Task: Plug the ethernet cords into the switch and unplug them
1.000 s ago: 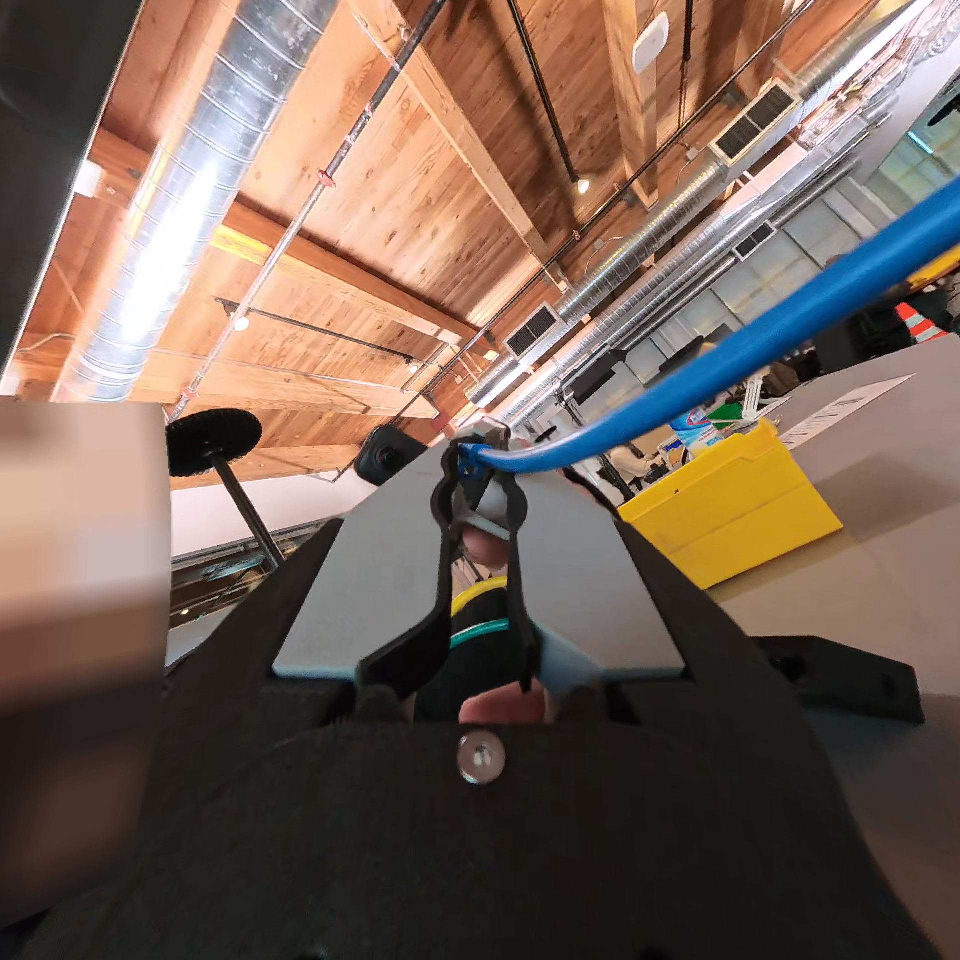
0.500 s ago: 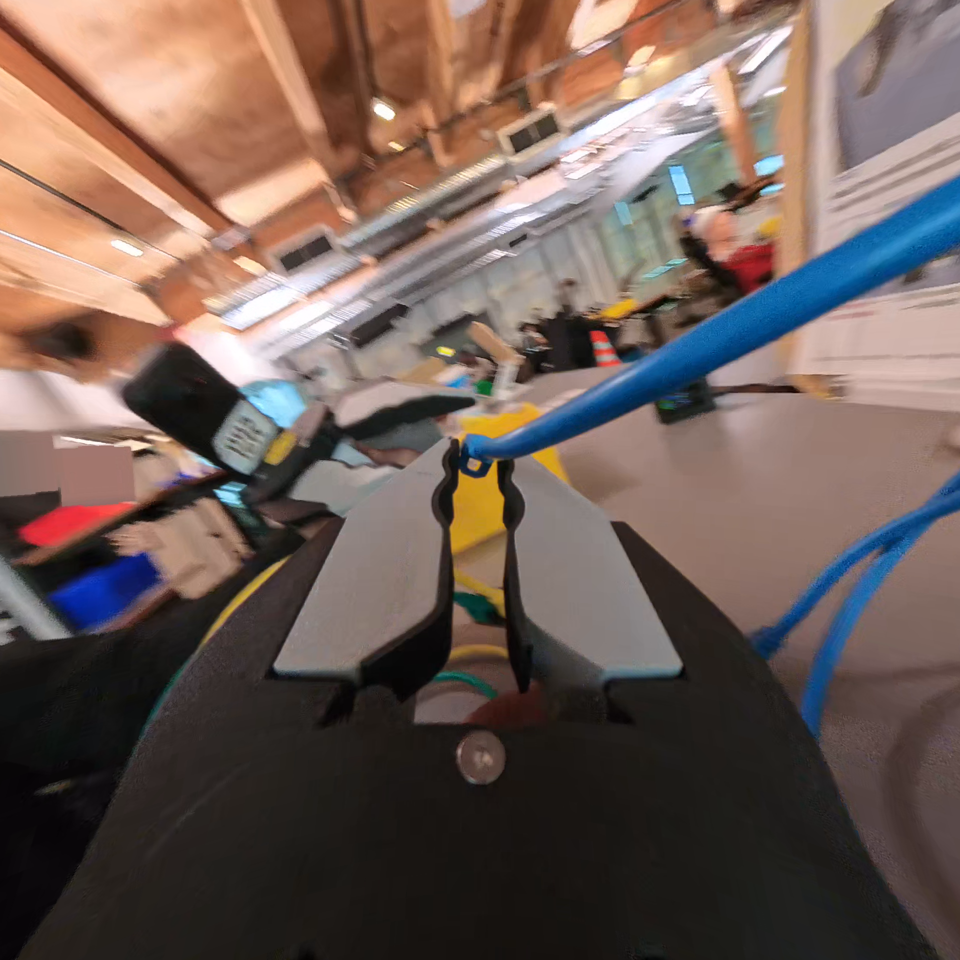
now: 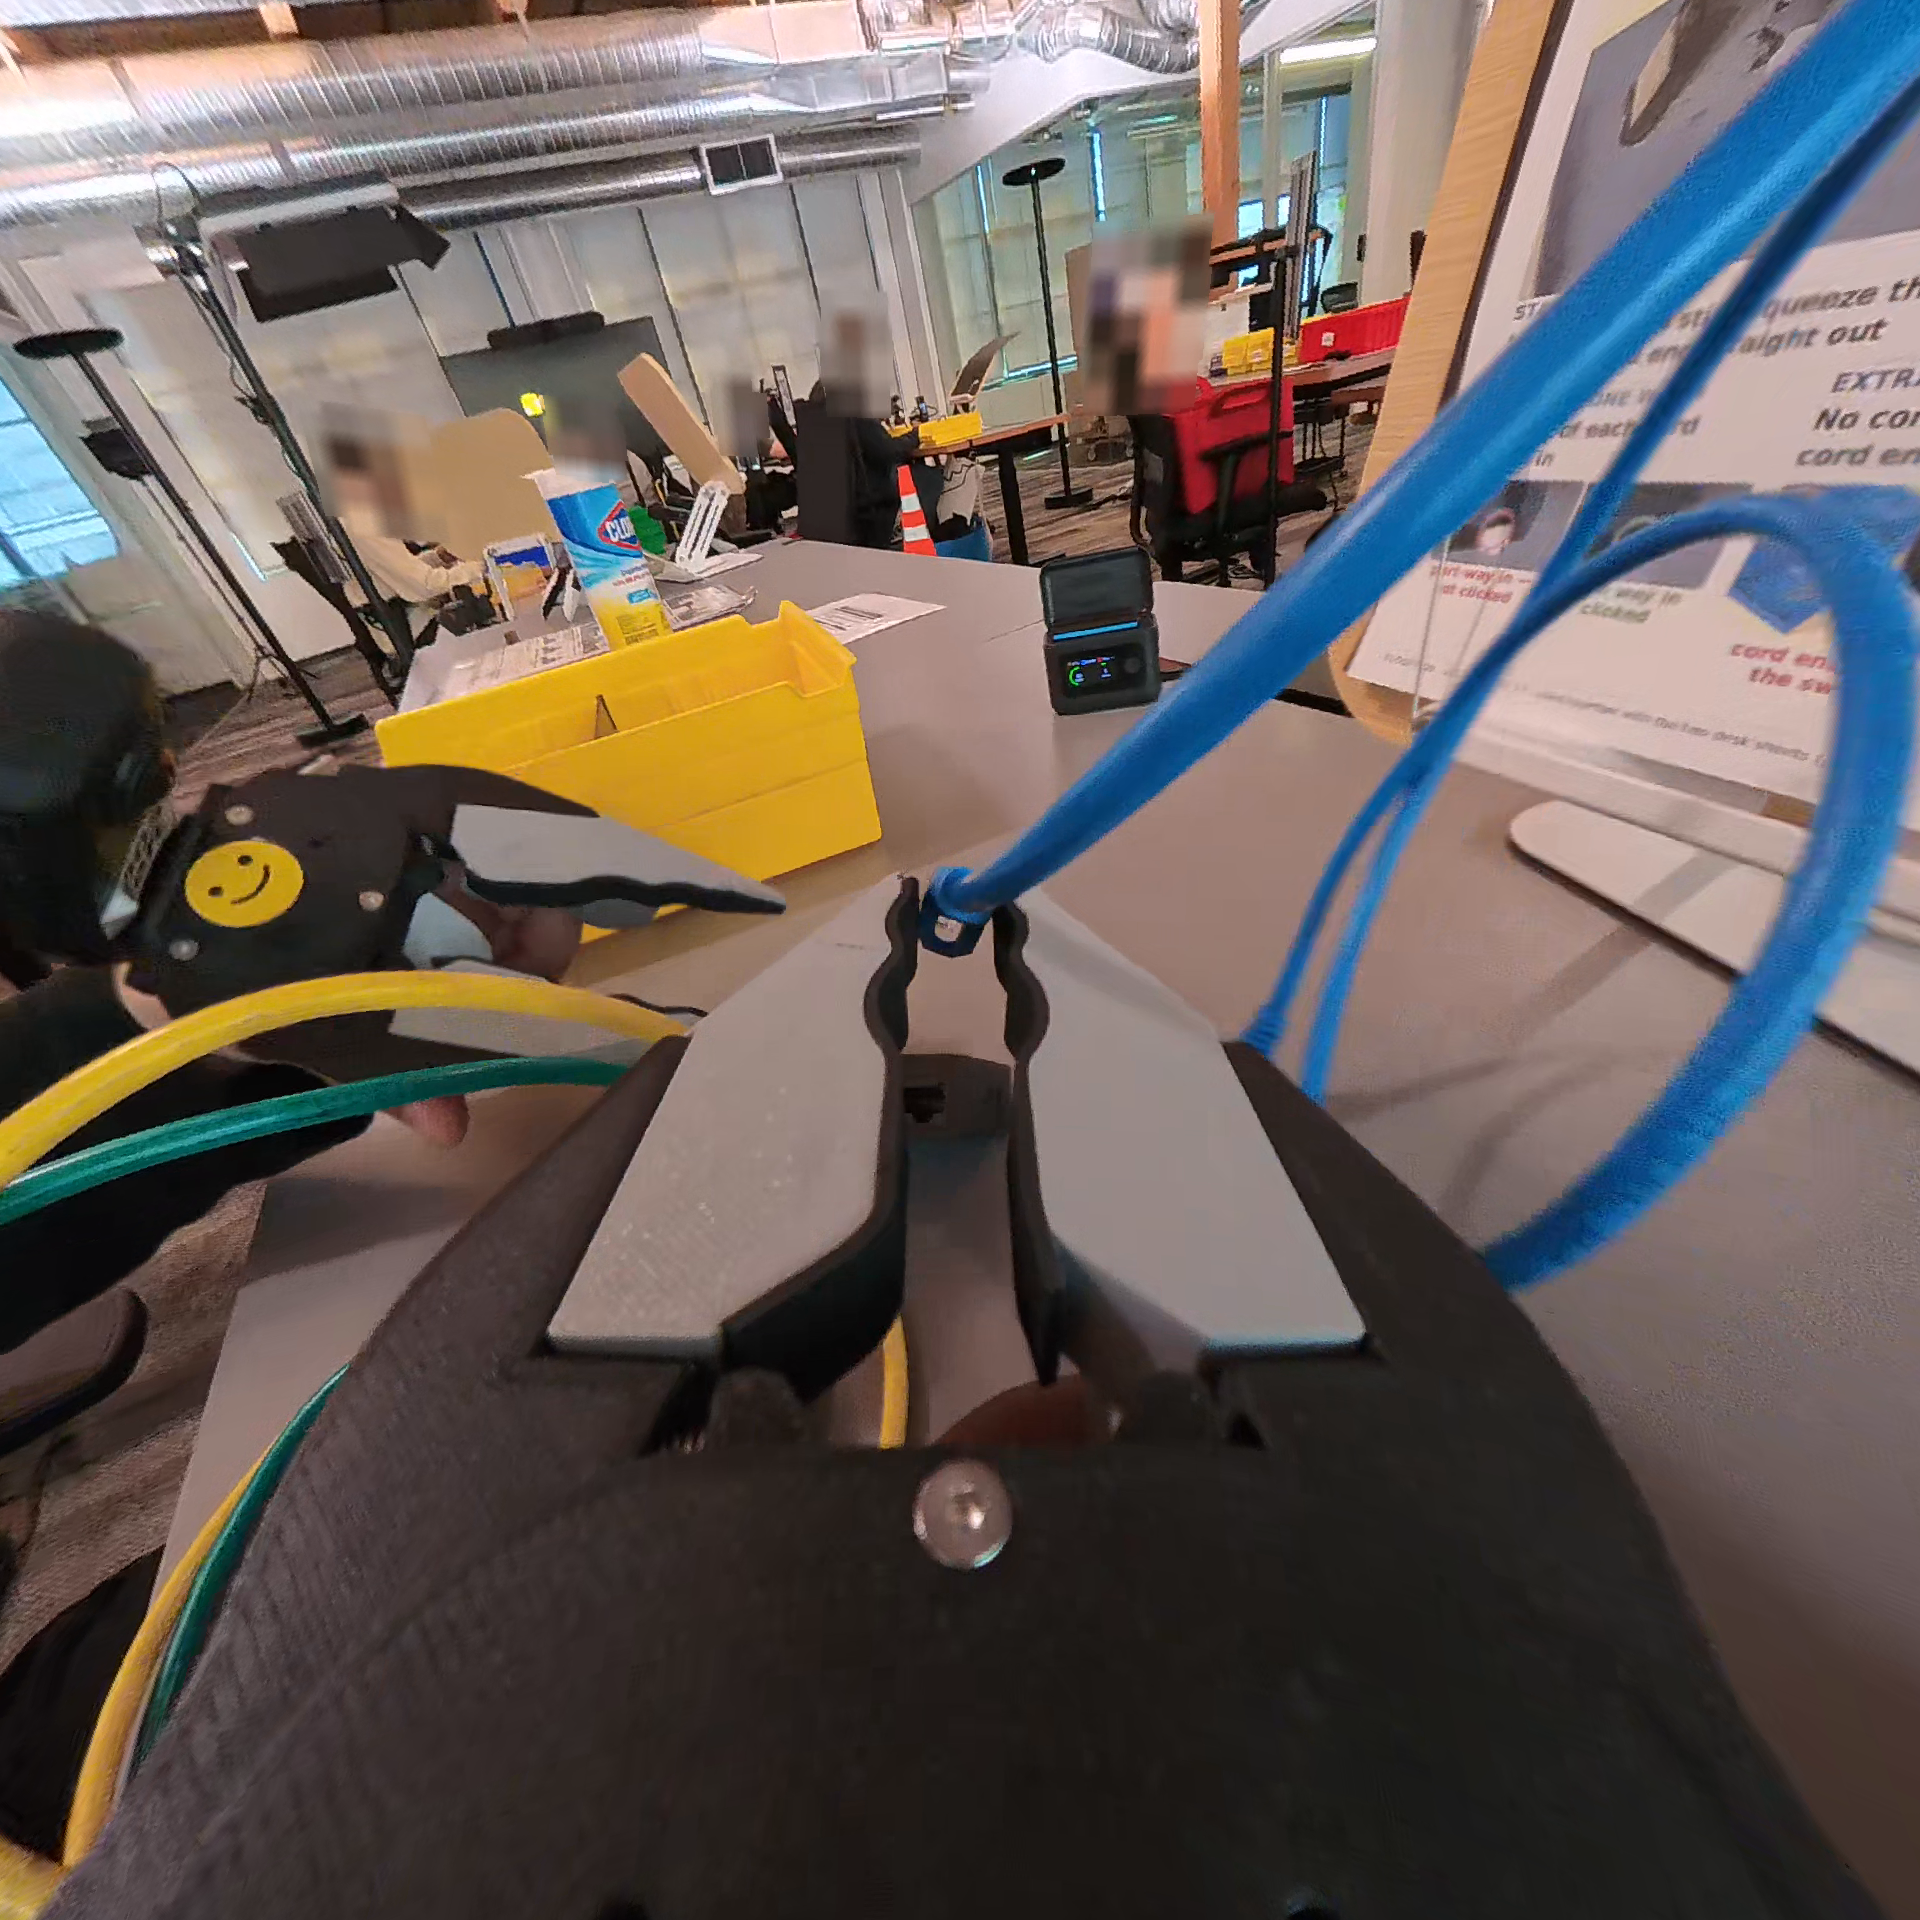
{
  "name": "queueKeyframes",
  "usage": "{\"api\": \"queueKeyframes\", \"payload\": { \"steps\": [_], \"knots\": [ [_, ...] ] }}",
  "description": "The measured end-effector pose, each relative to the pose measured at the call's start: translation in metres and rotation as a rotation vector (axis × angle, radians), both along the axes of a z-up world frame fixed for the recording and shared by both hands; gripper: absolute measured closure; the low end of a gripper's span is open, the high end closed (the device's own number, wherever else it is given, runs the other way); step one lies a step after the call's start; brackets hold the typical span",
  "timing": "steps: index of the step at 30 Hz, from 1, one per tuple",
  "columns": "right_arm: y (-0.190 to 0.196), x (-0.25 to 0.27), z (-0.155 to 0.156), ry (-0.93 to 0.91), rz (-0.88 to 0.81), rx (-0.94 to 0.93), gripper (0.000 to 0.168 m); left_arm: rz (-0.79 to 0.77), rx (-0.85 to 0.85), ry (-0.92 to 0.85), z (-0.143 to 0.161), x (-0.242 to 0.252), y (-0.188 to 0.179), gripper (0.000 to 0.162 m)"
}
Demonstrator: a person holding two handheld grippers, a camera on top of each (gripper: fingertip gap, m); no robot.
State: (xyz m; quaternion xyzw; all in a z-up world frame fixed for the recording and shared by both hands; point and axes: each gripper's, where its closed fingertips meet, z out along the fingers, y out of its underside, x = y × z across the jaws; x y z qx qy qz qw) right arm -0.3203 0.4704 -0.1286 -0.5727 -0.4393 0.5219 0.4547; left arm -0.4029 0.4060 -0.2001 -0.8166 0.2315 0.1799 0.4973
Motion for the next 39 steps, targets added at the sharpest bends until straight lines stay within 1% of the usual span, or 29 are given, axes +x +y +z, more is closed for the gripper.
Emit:
{"api": "queueKeyframes", "payload": {
  "steps": [2, 3, 4, 5, 6, 8, 10, 14, 16, 18, 20, 21, 22, 23, 25, 29, 30, 31, 33, 34, 35, 37, 38, 39],
  "knots": [
    [-0.001, -0.002, -0.003, -0.006, 0.007, -0.014, 0.157, 0.0, -0.021, -0.053, -0.003, 0.004, -0.007, 0.119],
    [-0.002, -0.003, -0.005, -0.015, 0.011, -0.016, 0.157, -0.017, -0.023, -0.086, -0.003, 0.007, -0.012, 0.114],
    [-0.003, -0.004, -0.008, -0.026, 0.014, -0.014, 0.157, -0.056, -0.038, -0.114, -0.004, 0.012, -0.018, 0.098],
    [-0.004, -0.005, -0.01, -0.037, 0.019, -0.011, 0.157, -0.086, -0.058, -0.132, -0.008, 0.016, -0.024, 0.092],
    [-0.005, -0.007, -0.012, -0.049, 0.023, -0.008, 0.157, -0.091, -0.076, -0.128, -0.013, 0.016, -0.028, 0.092],
    [-0.007, -0.009, -0.016, -0.068, 0.034, -0.009, 0.157, -0.085, -0.096, -0.055, -0.022, 0.015, -0.028, 0.092],
    [-0.01, -0.011, -0.019, -0.078, 0.048, -0.021, 0.157, -0.104, -0.1, -0.008, -0.03, 0.024, -0.021, 0.094],
    [-0.012, -0.012, -0.023, -0.093, 0.048, -0.032, 0.157, -0.102, -0.032, -0.001, -0.026, 0.037, 0.008, 0.119],
    [-0.012, -0.012, -0.026, -0.102, 0.054, -0.044, 0.157, -0.097, -0.048, -0.02, -0.026, 0.039, 0.017, 0.125],
    [-0.013, -0.014, -0.032, -0.126, 0.077, -0.065, 0.157, -0.106, -0.053, -0.024, -0.027, 0.041, 0.022, 0.135],
    [-0.011, -0.015, -0.037, -0.147, 0.067, -0.062, 0.157, -0.114, -0.036, 0.008, -0.027, 0.04, 0.025, 0.135],
    [-0.011, -0.016, -0.039, -0.159, 0.067, -0.053, 0.158, -0.097, -0.028, 0.031, -0.027, 0.037, 0.027, 0.128],
    [-0.011, -0.016, -0.041, -0.171, 0.067, -0.043, 0.158, -0.077, -0.027, 0.056, -0.028, 0.033, 0.03, 0.115],
    [-0.011, -0.016, -0.043, -0.185, 0.061, -0.036, 0.157, -0.073, -0.034, 0.071, -0.029, 0.031, 0.031, 0.109],
    [-0.009, -0.017, -0.047, -0.207, 0.047, -0.02, 0.158, -0.091, -0.039, 0.066, -0.03, 0.035, 0.035, 0.115],
    [-0.009, -0.017, -0.049, -0.209, 0.054, -0.029, 0.157, -0.095, -0.049, 0.106, -0.031, 0.034, 0.047, 0.109],
    [-0.009, -0.018, -0.049, -0.21, 0.055, -0.029, 0.157, -0.112, -0.062, 0.115, -0.034, 0.036, 0.048, 0.116],
    [-0.009, -0.017, -0.049, -0.212, 0.054, -0.027, 0.158, -0.138, -0.081, 0.117, -0.038, 0.039, 0.049, 0.132],
    [-0.007, -0.017, -0.05, -0.218, 0.041, -0.016, 0.158, -0.144, -0.088, 0.11, -0.039, 0.038, 0.053, 0.136],
    [-0.005, -0.016, -0.05, -0.223, 0.031, -0.006, 0.158, -0.144, -0.121, 0.07, -0.039, 0.039, 0.052, 0.136],
    [-0.002, -0.014, -0.049, -0.227, 0.019, 0.007, 0.158, -0.163, -0.173, -0.018, -0.039, 0.044, 0.049, 0.137],
    [0.002, -0.01, -0.045, -0.236, -0.006, 0.045, 0.158, -0.234, -0.256, -0.279, -0.034, 0.066, 0.042, 0.137],
    [0.001, -0.009, -0.042, -0.233, -0.01, 0.062, 0.157, -0.245, -0.274, -0.356, -0.032, 0.07, 0.04, 0.137],
    [0.0, -0.007, -0.038, -0.227, -0.011, 0.076, 0.158, -0.235, -0.277, -0.369, -0.031, 0.069, 0.041, 0.137]
  ]
}}
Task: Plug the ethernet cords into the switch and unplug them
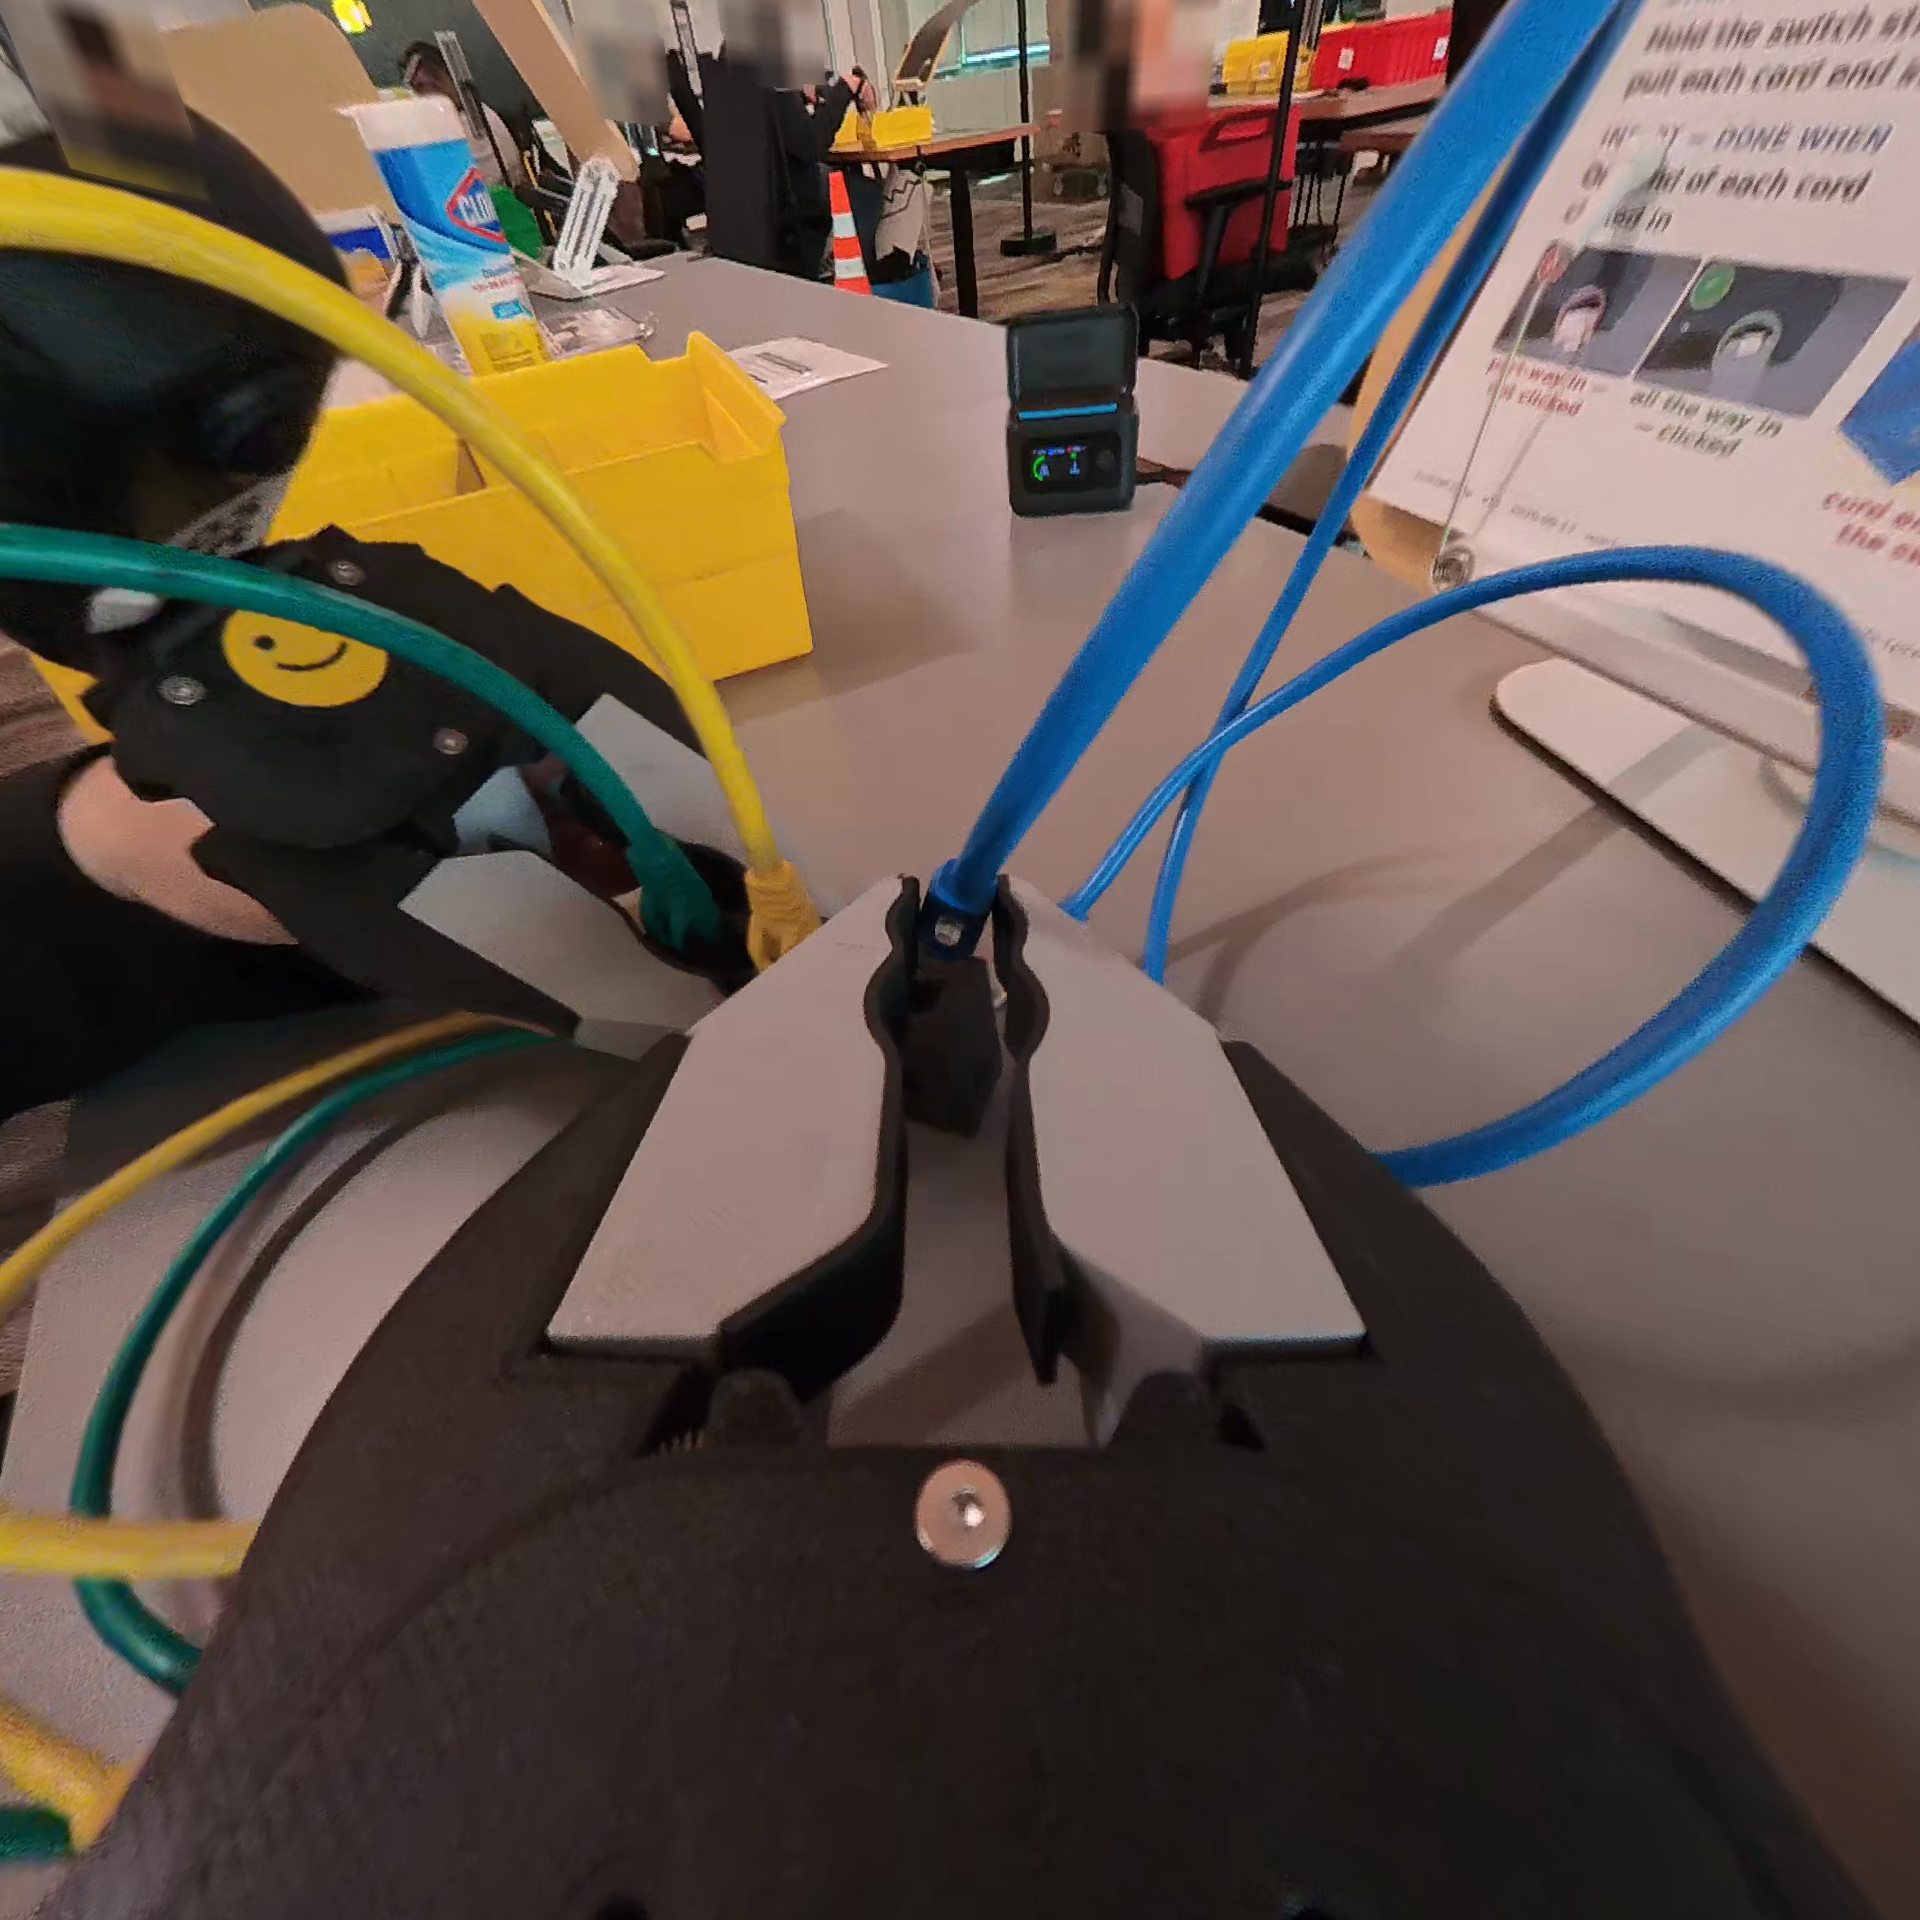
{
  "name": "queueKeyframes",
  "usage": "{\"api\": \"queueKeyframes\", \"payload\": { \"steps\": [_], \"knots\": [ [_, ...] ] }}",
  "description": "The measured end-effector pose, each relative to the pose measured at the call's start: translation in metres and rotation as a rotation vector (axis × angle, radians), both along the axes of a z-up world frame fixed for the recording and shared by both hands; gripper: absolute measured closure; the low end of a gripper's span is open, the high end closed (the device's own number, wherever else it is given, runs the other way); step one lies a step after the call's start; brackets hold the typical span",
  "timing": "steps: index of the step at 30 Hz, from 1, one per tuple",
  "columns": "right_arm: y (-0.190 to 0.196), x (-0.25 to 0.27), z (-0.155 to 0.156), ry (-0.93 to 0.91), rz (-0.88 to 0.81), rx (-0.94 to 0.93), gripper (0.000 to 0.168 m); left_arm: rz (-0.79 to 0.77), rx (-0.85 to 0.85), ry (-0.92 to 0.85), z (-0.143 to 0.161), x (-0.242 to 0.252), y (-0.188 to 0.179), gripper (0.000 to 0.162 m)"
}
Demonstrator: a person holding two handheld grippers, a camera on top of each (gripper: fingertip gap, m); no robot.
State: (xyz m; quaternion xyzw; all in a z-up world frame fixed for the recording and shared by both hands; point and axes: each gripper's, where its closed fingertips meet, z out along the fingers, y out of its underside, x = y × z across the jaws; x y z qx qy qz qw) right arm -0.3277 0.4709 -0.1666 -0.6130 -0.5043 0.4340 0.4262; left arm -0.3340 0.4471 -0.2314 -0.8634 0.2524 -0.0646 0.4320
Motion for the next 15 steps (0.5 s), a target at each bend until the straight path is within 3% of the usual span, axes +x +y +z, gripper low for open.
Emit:
{"api": "queueKeyframes", "payload": {
  "steps": [2, 12, 14, 15],
  "knots": [
    [0.001, 0.001, 0.002, -0.008, -0.009, 0.018, 0.158, 0.018, -0.001, 0.01, -0.003, -0.004, 0.002, 0.136],
    [0.0, -0.002, -0.016, -0.087, -0.002, 0.019, 0.158, -0.049, -0.093, -0.327, -0.001, -0.001, -0.005, 0.131],
    [-0.001, -0.003, -0.016, -0.082, 0.003, 0.008, 0.158, -0.077, -0.108, -0.308, -0.004, -0.002, -0.008, 0.125],
    [-0.001, -0.003, -0.016, -0.079, 0.006, 0.0, 0.158, -0.079, -0.11, -0.276, -0.006, -0.003, -0.008, 0.114]
  ]
}}
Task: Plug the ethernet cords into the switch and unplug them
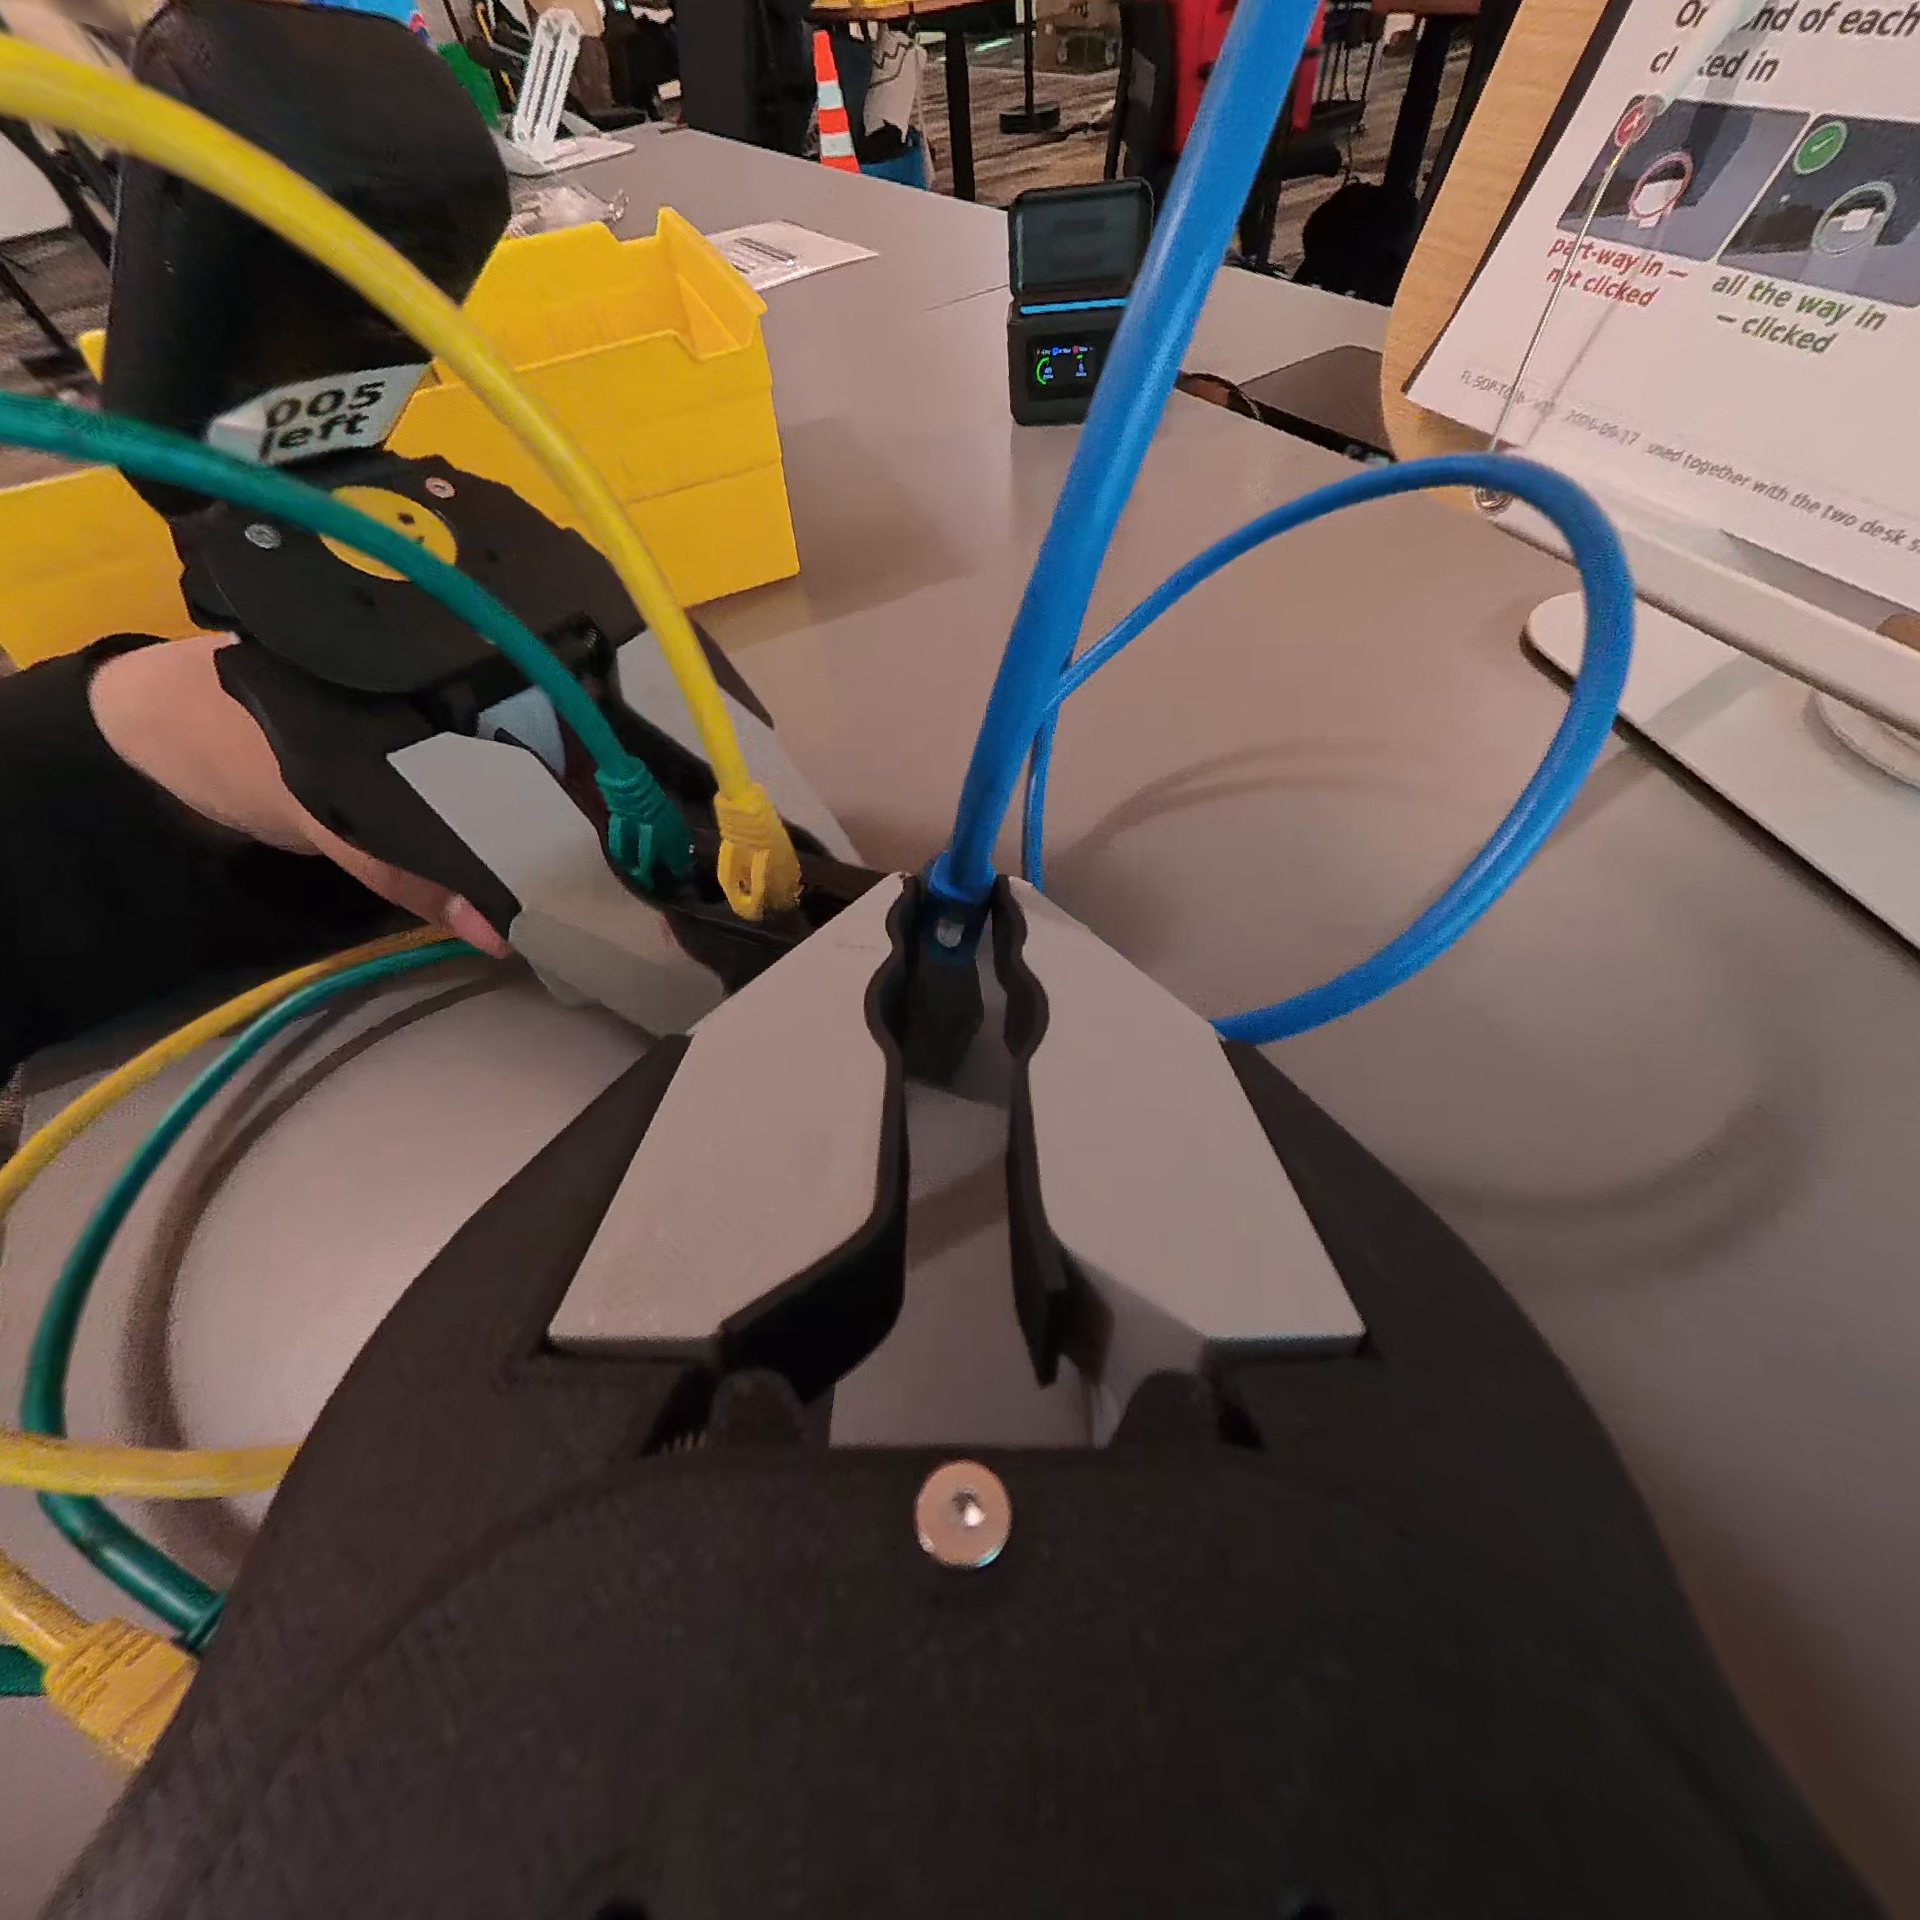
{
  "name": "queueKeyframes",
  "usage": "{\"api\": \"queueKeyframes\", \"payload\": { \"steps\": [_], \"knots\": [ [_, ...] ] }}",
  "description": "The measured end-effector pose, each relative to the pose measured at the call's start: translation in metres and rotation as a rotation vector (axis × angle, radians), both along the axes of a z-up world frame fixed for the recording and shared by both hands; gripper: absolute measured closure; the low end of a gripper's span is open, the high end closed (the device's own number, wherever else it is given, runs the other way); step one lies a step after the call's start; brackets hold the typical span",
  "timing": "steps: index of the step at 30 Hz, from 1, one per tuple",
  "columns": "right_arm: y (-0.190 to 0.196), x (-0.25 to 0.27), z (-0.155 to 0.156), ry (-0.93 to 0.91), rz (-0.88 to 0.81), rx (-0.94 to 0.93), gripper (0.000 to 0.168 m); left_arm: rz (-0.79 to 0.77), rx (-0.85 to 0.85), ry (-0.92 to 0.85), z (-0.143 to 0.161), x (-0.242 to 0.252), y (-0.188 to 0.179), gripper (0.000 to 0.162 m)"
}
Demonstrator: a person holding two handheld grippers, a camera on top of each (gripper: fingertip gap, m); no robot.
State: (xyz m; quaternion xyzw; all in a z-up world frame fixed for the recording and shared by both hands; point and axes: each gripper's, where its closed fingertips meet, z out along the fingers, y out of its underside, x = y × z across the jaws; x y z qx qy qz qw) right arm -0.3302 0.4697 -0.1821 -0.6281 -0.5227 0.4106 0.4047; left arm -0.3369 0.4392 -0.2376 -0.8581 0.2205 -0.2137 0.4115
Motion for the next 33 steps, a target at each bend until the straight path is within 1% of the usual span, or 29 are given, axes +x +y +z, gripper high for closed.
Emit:
{"api": "queueKeyframes", "payload": {
  "steps": [2, 3, 4, 5, 7, 8, 12, 16, 21, 25, 28, 30, 33],
  "knots": [
    [0.0, 0.0, 0.0, 0.005, 0.002, -0.01, 0.158, 0.024, 0.013, 0.058, -0.003, -0.003, 0.002, 0.087],
    [0.0, 0.0, 0.001, 0.008, 0.003, -0.014, 0.158, 0.039, 0.03, 0.091, -0.004, -0.005, 0.004, 0.077],
    [-0.001, 0.0, 0.001, 0.011, 0.004, -0.02, 0.158, 0.035, 0.054, 0.117, -0.003, -0.005, 0.004, 0.079],
    [0.0, 0.0, 0.001, 0.013, 0.004, -0.027, 0.158, 0.013, 0.081, 0.134, -0.001, -0.002, 0.002, 0.092],
    [0.0, 0.0, -0.001, 0.011, 0.005, -0.04, 0.158, -0.024, 0.131, 0.174, 0.002, 0.002, 0.001, 0.128],
    [-0.001, 0.0, -0.002, 0.005, 0.011, -0.047, 0.158, -0.016, 0.159, 0.22, 0.002, 0.0, 0.004, 0.136],
    [-0.005, -0.002, -0.003, 0.006, 0.028, -0.055, 0.158, 0.022, 0.204, 0.371, -0.004, -0.009, 0.014, 0.136],
    [-0.004, -0.001, -0.005, -0.011, 0.025, -0.038, 0.158, 0.033, 0.211, 0.381, -0.004, -0.008, 0.015, 0.136],
    [-0.004, 0.0, -0.003, -0.006, 0.025, -0.045, 0.159, 0.021, 0.303, 0.5, -0.003, -0.005, 0.019, 0.136],
    [-0.002, 0.0, -0.004, -0.019, 0.006, 0.001, 0.159, 0.033, 0.329, 0.542, -0.002, -0.004, 0.023, 0.137],
    [-0.001, -0.001, -0.008, -0.035, -0.004, 0.021, 0.159, 0.058, 0.315, 0.541, -0.002, -0.007, 0.025, 0.137],
    [-0.001, -0.003, -0.006, -0.014, -0.006, 0.031, 0.16, 0.058, 0.312, 0.515, -0.001, -0.007, 0.024, 0.137],
    [-0.001, -0.005, 0.007, 0.075, -0.021, 0.045, 0.16, 0.075, 0.311, 0.387, 0.01, -0.001, 0.022, 0.137]
  ]
}}
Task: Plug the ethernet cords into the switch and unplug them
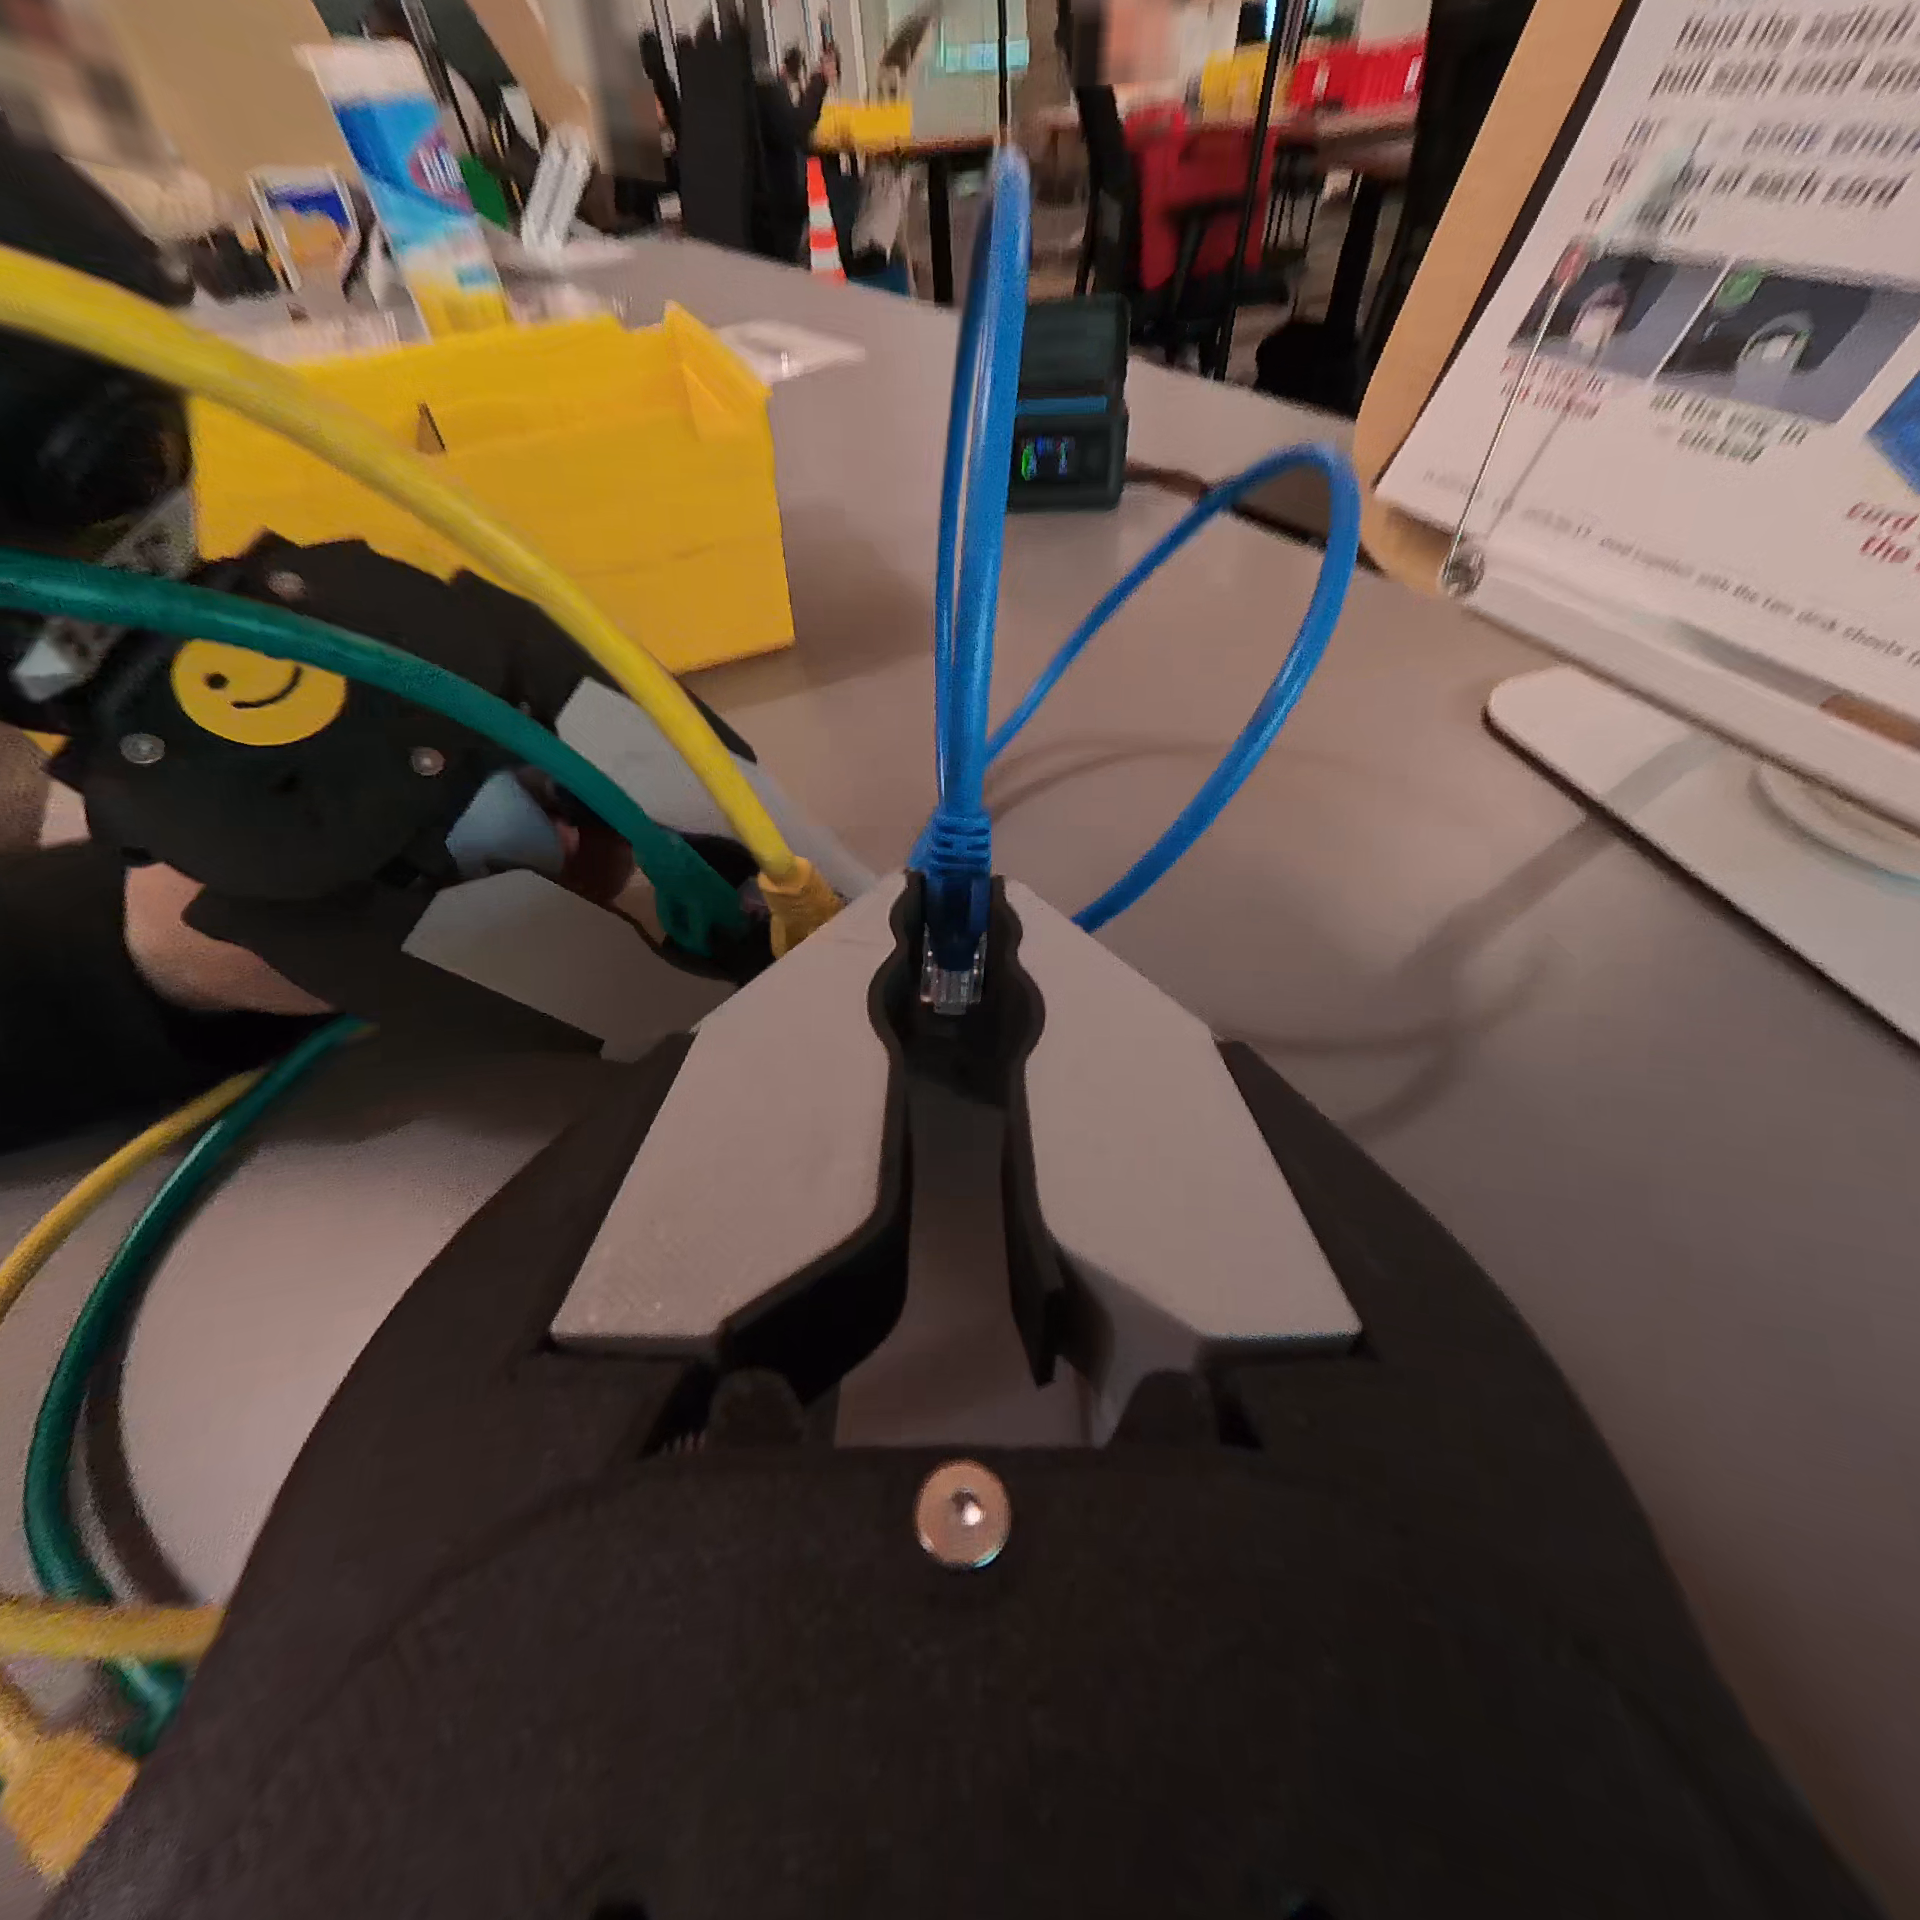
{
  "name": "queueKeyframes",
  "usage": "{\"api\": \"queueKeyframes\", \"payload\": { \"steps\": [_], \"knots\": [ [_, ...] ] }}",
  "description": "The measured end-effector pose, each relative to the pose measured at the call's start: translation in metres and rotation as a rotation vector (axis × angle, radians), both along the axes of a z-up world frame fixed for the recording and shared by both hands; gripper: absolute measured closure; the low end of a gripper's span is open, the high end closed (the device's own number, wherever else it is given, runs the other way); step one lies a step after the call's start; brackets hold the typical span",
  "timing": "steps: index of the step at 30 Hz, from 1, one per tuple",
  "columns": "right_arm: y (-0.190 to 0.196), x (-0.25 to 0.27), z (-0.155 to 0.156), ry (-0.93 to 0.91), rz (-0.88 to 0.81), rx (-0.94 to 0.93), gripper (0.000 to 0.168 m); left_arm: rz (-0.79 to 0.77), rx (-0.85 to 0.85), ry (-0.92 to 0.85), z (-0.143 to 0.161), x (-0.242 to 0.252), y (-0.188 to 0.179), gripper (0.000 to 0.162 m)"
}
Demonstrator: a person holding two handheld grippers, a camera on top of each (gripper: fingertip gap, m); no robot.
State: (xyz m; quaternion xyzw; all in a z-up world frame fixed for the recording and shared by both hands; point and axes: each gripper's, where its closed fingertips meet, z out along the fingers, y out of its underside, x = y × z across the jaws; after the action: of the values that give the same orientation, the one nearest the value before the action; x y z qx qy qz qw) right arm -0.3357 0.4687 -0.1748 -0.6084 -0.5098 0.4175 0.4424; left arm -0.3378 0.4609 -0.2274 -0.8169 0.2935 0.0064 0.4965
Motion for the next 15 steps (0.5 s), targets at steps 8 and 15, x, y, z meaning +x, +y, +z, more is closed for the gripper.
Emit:
{"api": "queueKeyframes", "payload": {
  "steps": [8, 15],
  "knots": [
    [0.001, -0.006, 0.012, 0.111, -0.047, 0.157, 0.159, -0.014, -0.035, -0.135, 0.006, 0.007, -0.004, 0.136],
    [0.003, -0.004, 0.025, 0.204, -0.082, 0.151, 0.16, 0.038, 0.021, -0.263, 0.024, -0.002, -0.001, 0.136]
  ]
}}
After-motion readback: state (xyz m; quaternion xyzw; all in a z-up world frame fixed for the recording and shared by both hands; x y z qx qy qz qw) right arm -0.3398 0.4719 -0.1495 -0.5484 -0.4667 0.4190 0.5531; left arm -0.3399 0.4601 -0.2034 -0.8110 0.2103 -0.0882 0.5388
